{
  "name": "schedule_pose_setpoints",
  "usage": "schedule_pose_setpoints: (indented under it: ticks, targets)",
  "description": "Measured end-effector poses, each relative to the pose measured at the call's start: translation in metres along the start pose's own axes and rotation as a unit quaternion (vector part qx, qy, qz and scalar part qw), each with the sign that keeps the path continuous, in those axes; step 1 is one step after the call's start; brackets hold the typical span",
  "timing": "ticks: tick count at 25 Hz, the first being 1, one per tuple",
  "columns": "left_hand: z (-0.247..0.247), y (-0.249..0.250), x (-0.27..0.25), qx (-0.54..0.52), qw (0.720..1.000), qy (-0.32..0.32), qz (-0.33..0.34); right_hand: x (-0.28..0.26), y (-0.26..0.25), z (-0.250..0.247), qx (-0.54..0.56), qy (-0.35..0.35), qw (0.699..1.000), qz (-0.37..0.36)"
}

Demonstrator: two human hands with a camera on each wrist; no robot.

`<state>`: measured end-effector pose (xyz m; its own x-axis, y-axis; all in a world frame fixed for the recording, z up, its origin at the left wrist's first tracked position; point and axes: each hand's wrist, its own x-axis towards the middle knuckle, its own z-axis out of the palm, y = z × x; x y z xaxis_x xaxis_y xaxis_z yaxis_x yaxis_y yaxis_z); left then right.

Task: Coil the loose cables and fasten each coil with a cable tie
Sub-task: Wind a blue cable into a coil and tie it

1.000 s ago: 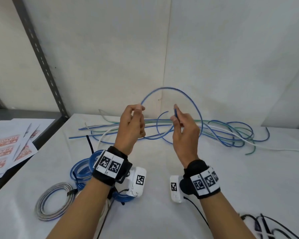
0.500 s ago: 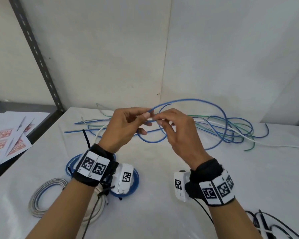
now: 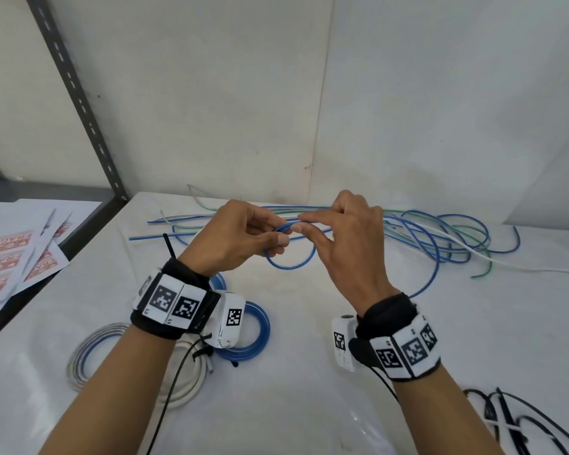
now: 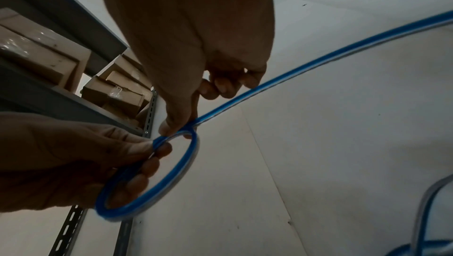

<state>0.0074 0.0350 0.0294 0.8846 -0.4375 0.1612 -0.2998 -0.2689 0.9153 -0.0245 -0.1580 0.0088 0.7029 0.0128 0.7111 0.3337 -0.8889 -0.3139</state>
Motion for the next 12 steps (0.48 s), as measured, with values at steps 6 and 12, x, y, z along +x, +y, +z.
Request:
schedule_pose_setpoints:
  ticks: [6, 12]
  targets:
    - [-0.002, 0.003, 0.001, -0.067, 0.997, 0.031, -0.003, 0.005, 0.008, -0.006, 0.191, 0.02, 0.979, 0.072]
    - [-0.006, 0.003, 0.003, -0.149, 0.984, 0.093, 0.03, 0.003, -0.004, -0.006, 0.328, 0.026, 0.935, 0.133]
